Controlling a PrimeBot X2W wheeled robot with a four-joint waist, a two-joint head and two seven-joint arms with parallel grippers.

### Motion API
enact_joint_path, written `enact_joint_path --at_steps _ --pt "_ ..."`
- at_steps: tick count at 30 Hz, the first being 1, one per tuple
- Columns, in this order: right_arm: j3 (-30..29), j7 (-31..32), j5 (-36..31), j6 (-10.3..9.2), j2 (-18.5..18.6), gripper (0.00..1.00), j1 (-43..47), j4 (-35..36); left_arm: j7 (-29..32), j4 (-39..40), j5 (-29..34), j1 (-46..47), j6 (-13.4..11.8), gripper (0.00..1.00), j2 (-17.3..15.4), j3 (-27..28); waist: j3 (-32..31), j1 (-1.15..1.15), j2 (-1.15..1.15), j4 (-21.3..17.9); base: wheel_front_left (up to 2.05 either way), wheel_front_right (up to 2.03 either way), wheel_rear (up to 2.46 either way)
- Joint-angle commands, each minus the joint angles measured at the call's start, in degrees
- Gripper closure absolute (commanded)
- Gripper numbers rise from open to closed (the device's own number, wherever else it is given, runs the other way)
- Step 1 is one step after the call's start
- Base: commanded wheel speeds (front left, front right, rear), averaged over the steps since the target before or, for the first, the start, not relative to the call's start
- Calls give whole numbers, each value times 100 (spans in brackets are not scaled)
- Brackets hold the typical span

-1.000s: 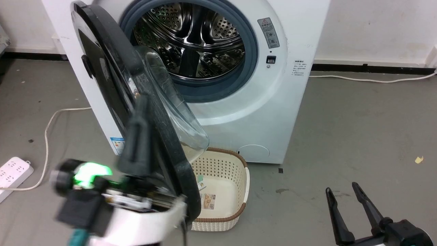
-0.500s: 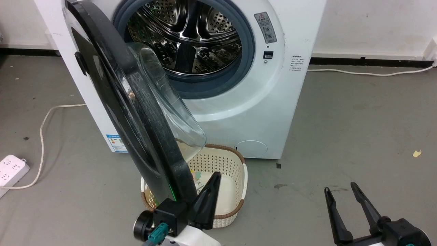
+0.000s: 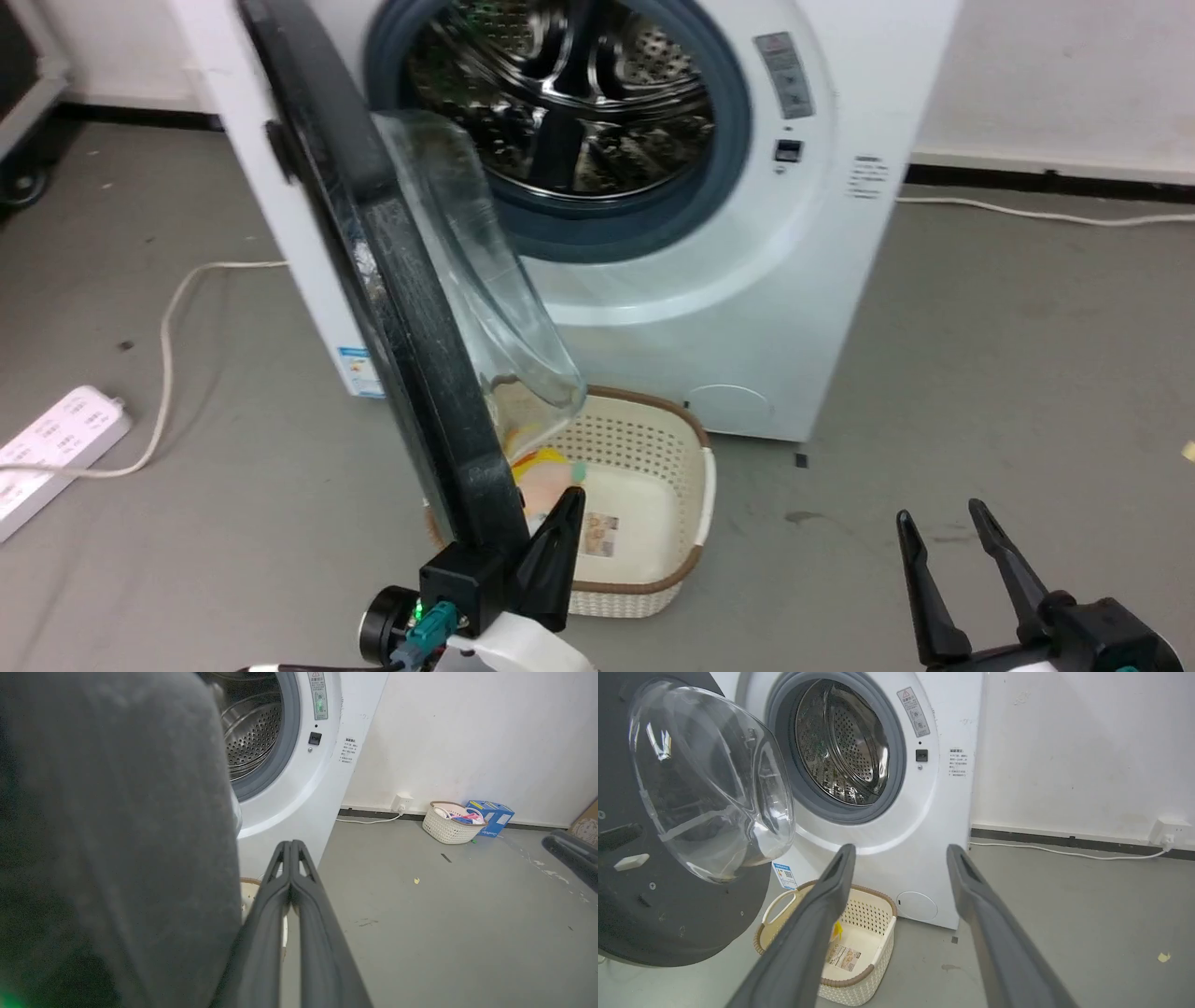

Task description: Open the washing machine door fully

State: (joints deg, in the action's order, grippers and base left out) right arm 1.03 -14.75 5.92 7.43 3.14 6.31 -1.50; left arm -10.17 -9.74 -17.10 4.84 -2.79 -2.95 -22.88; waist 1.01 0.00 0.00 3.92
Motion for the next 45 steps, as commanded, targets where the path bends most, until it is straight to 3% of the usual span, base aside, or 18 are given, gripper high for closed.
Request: enact_joint_path --at_steps 1,10,17,20,28,38,45 --pt "-7 -25 59 6 -26 0 -31 -20 -37 -52 -21 67 -10 100 -81 49 -45 0 0 232 0 0 0" --pt "11 -25 102 6 -26 0 51 -97 -43 -133 -23 3 -18 100 -66 -164 -176 0 0 1373 0 0 0" --pt "163 -25 89 6 -26 0 -5 -158 -53 -54 -132 72 -168 100 -284 143 -83 0 0 2268 0 0 0" --pt "207 -25 46 6 -26 0 -46 -175 -63 -46 -196 134 -198 100 -404 306 10 0 0 2429 0 0 0" --pt "325 -24 -242 6 -25 0 -233 -222 -141 -155 -424 534 -214 100 -835 897 543 0 0 2558 0 0 0" --pt "373 200 -411 6 208 0 -470 -53 -257 -701 -924 1272 -251 100 -1424 1896 1242 0 0 2355 0 0 0" --pt "359 368 -440 6 364 0 -537 174 -278 -1453 -1161 1884 -103 100 -1948 2348 1591 0 0 2180 0 0 0"
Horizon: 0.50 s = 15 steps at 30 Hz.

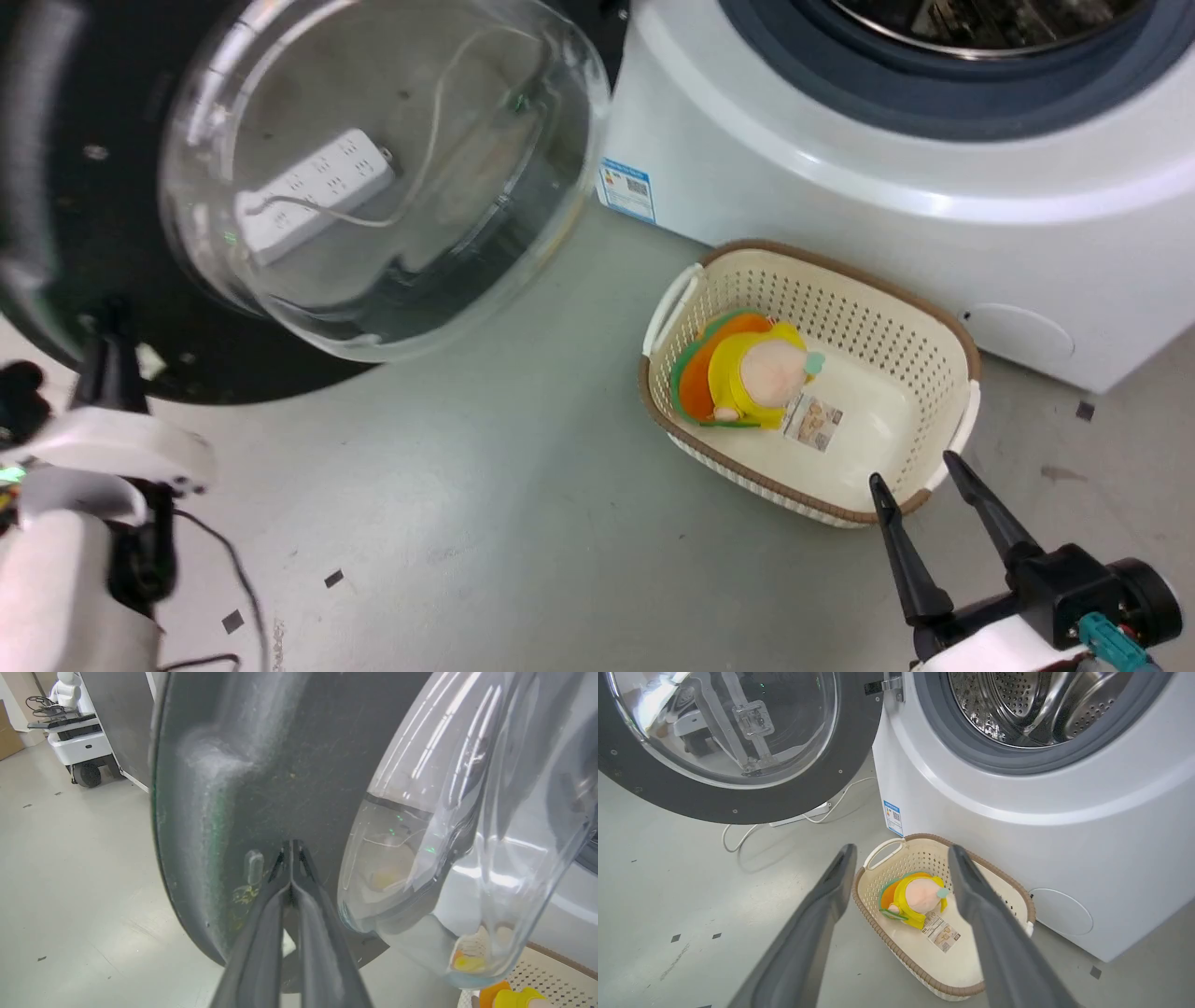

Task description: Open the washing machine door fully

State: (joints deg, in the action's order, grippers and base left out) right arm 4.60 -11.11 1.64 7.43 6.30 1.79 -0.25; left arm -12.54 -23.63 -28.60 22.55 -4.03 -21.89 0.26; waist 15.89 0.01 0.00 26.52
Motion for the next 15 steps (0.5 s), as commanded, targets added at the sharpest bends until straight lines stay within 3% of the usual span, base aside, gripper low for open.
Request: enact_joint_path --at_steps 1,5,15 --pt "1 27 -17 6 67 0 -105 79 -45 -202 -26 203 61 100 -106 54 142 -1 0 -108 0 0 0" --pt "-17 104 -31 6 111 0 -175 189 -89 -740 -53 538 187 100 -277 111 286 -1 0 -218 0 0 0" --pt "-98 146 -56 6 49 0 -174 287 -221 -1758 -88 1010 411 100 -334 226 309 -1 0 -370 0 0 0"
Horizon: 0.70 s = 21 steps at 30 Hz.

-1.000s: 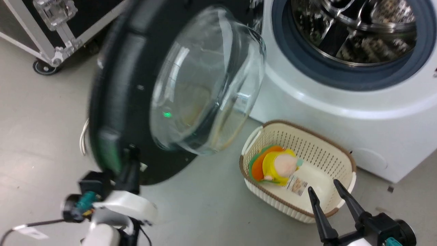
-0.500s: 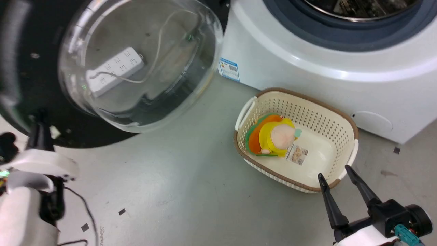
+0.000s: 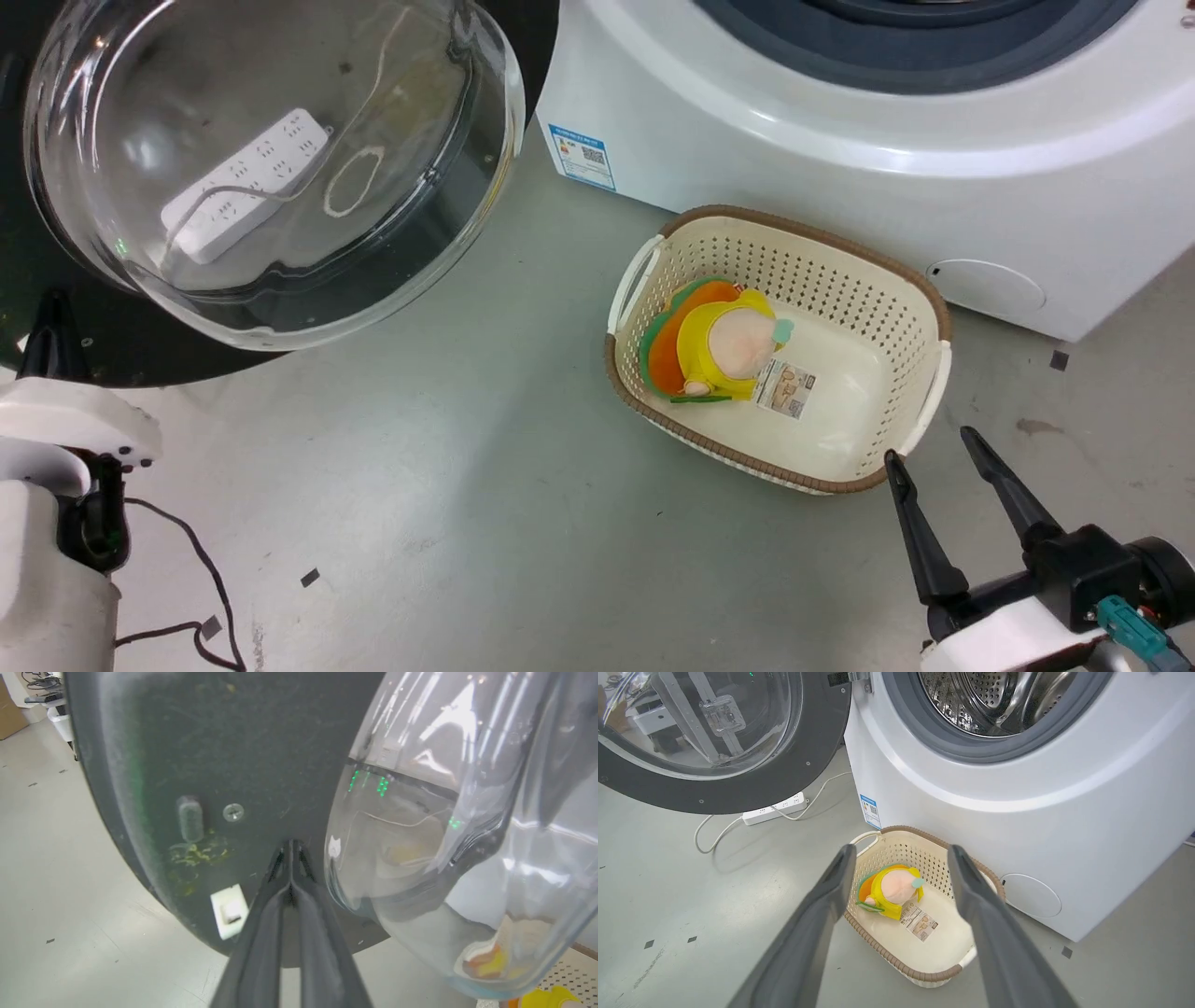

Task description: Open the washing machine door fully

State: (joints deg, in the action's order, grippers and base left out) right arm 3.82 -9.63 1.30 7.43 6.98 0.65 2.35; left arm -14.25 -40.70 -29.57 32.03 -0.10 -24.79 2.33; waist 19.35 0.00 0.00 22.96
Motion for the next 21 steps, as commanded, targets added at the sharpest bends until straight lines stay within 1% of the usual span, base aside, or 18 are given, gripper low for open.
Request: enact_joint_path --at_steps 1,4,5,8,10,13,16,21 --pt "-20 -2 -21 6 -19 0 -59 28 -49 -51 9 62 19 100 -44 18 -37 0 0 -14 0 0 0" --pt "-38 -59 2 6 -66 0 -60 -15 -67 -106 105 41 59 100 -30 35 -169 0 0 -44 0 0 0" --pt "-64 -90 11 6 -86 0 -65 -31 -69 -18 177 23 63 100 -31 57 -230 0 0 -52 0 0 0" --pt "-171 -188 63 6 -159 0 -79 -90 -72 477 517 -162 45 100 4 139 -439 0 0 -95 0 0 0" --pt "-227 -253 89 6 -200 0 -82 -152 -72 859 758 -370 70 100 89 156 -622 0 0 -151 0 0 0" --pt "-349 -342 115 6 -259 0 -63 -232 -73 1464 1044 -714 163 100 306 121 -890 0 0 -254 0 0 0" --pt "-491 -414 141 6 -310 0 -29 -283 -73 2135 1372 -1071 282 100 549 -81 -1147 0 0 -407 0 0 0" --pt "-697 -487 129 6 -362 0 2 -274 -74 2867 1495 -1718 420 100 974 -332 -1480 0 0 -792 0 0 0"
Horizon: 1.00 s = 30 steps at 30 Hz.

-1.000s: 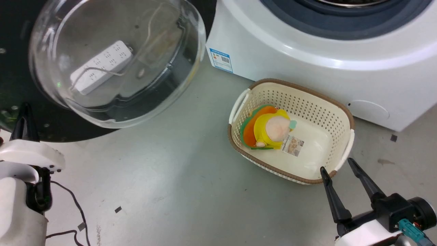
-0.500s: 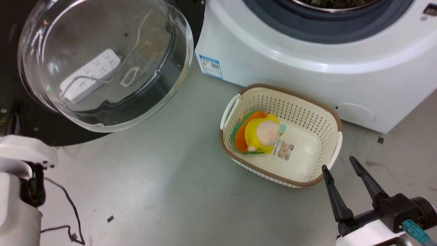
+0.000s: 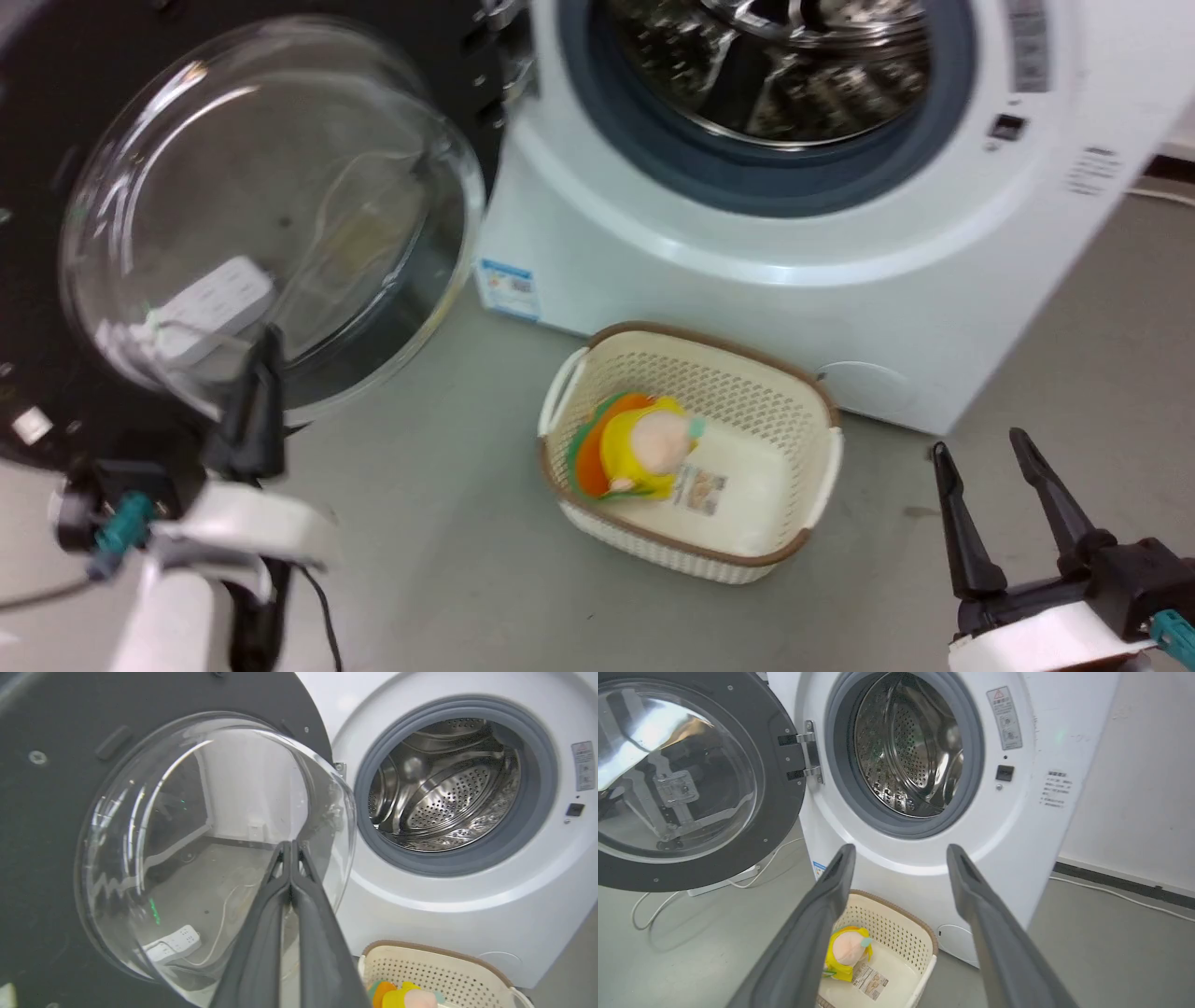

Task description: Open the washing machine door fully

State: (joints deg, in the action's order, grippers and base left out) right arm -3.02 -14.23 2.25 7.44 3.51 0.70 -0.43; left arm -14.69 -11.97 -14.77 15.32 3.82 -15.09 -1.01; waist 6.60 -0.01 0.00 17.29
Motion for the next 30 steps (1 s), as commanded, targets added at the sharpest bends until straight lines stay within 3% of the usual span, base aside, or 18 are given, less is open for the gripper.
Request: enact_joint_path --at_steps 1,11,12,13,18,30 --pt "-36 -35 29 5 -23 0 1 14 -30 82 8 -175 36 100 78 -31 -272 1 0 -325 0 0 0" --pt "-39 -69 40 5 -60 0 216 40 -30 797 5 -1314 -147 100 710 -63 -682 1 0 -1227 0 0 0" --pt "-24 -71 59 5 -60 0 248 29 -30 818 60 -1425 -173 56 748 -85 -706 1 0 -1294 0 0 0" --pt "-14 -72 77 5 -61 0 279 19 -30 829 136 -1524 -198 0 778 -122 -718 1 0 -1350 0 0 0" --pt "-4 -75 163 5 -62 0 416 -19 -30 918 356 -1822 -282 0 972 -310 -765 1 0 -1519 0 0 0" --pt "-29 -76 171 5 -63 0 549 -220 -30 503 562 -1933 -229 0 1082 -518 -805 1 0 -1697 0 0 0"
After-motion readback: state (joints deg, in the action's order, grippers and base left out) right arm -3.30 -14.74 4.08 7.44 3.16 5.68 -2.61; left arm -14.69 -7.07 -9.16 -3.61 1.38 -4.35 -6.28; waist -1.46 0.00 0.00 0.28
